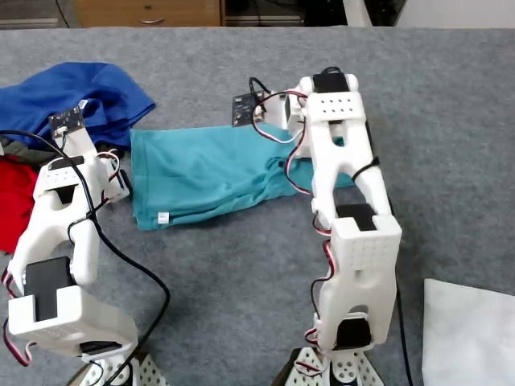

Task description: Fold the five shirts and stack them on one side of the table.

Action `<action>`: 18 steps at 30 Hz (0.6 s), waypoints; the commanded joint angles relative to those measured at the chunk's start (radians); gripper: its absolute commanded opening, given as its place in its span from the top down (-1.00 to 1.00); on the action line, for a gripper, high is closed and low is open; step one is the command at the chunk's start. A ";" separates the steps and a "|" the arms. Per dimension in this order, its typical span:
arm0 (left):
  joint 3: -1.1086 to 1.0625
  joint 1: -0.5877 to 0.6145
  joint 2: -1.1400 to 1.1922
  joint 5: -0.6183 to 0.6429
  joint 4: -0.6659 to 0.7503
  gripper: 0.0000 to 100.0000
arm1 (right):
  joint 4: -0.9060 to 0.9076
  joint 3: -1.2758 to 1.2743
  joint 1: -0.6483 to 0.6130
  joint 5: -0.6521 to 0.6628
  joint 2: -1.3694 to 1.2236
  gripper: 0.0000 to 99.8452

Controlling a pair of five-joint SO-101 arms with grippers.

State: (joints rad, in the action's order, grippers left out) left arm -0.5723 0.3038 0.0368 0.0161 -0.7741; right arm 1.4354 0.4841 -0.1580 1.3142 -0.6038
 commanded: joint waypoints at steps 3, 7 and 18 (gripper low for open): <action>0.032 0.005 -0.005 -0.008 -0.006 0.65 | -0.063 0.048 -0.015 -0.028 0.012 0.50; 0.032 0.003 -0.005 -0.008 -0.006 0.65 | -0.057 0.041 -0.002 -0.040 0.045 0.52; 0.032 0.003 -0.005 -0.008 -0.006 0.65 | 0.189 -0.005 0.021 -0.121 0.163 0.96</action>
State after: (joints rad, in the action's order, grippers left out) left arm -0.5723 0.3038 0.0368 0.0161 -0.7741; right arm 1.5689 0.4841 -0.1580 1.2313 -0.5163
